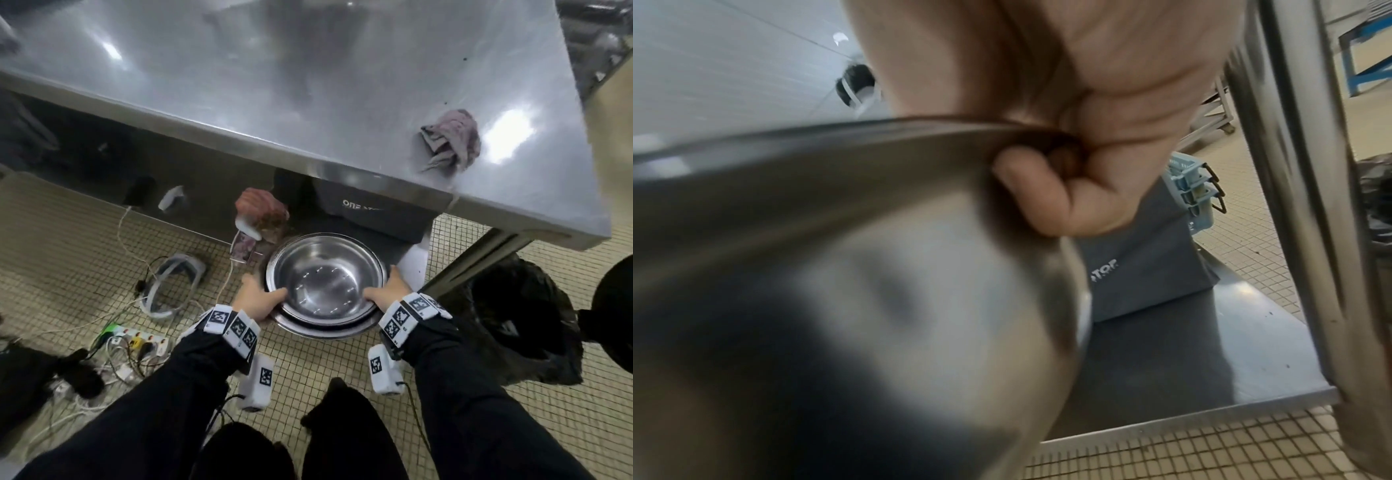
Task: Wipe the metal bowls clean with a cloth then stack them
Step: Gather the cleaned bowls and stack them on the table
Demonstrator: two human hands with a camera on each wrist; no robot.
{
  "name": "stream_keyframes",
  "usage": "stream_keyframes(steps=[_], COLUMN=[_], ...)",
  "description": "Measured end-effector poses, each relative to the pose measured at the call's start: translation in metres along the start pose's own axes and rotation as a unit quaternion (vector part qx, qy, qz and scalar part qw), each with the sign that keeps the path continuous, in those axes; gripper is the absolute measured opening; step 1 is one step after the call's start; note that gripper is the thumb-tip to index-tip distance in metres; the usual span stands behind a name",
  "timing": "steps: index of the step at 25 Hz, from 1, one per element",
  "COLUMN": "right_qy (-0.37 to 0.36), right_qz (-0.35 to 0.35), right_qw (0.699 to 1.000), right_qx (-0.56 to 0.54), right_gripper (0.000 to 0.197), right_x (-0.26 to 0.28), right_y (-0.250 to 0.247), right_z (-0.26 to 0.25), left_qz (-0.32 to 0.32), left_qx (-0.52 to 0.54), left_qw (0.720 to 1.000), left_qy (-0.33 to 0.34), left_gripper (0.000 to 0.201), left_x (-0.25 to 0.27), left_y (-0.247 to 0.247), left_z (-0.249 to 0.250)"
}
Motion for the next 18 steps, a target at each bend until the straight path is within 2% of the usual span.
stream_keyframes(steps=[3, 7, 8, 9, 11, 14, 18], right_qy=[-0.012, -0.090, -0.100, -0.096, -0.085, -0.087, -0.086], right_qz=[0.029, 0.061, 0.061, 0.069, 0.101, 0.131, 0.144], right_qw=[1.000, 0.993, 0.992, 0.992, 0.991, 0.987, 0.982], right_qx=[-0.003, -0.040, -0.048, -0.044, -0.030, -0.021, -0.087], right_gripper=[0.084, 0.115, 0.114, 0.113, 0.109, 0.088, 0.088], right_x=[-0.084, -0.214, -0.245, -0.270, -0.311, -0.357, -0.387], right_y=[0.019, 0.057, 0.065, 0.072, 0.081, 0.090, 0.101], right_z=[0.025, 0.063, 0.073, 0.082, 0.101, 0.120, 0.147], left_qz=[-0.009, -0.027, -0.027, -0.025, -0.021, -0.011, -0.014], left_qx=[0.030, 0.042, 0.041, 0.029, -0.004, -0.052, -0.086], left_qw=[0.999, 0.998, 0.997, 0.996, 0.995, 0.994, 0.989], left_qy=[0.012, 0.036, 0.052, 0.077, 0.101, 0.100, 0.121], left_gripper=[0.055, 0.027, 0.030, 0.042, 0.078, 0.084, 0.093], left_x=[-0.078, -0.193, -0.225, -0.254, -0.297, -0.332, -0.367], left_y=[0.051, 0.125, 0.141, 0.154, 0.182, 0.207, 0.232], left_z=[-0.026, -0.072, -0.081, -0.088, -0.100, -0.109, -0.117])
Point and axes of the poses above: each hand's wrist, its own x-axis away from the middle knuckle, its own y-axis out of the palm, z = x × y, the point moved 6 cm from there along -x, towards the middle knuckle, and after that the axes turned 12 degrees about x, right-handed, at the moved point
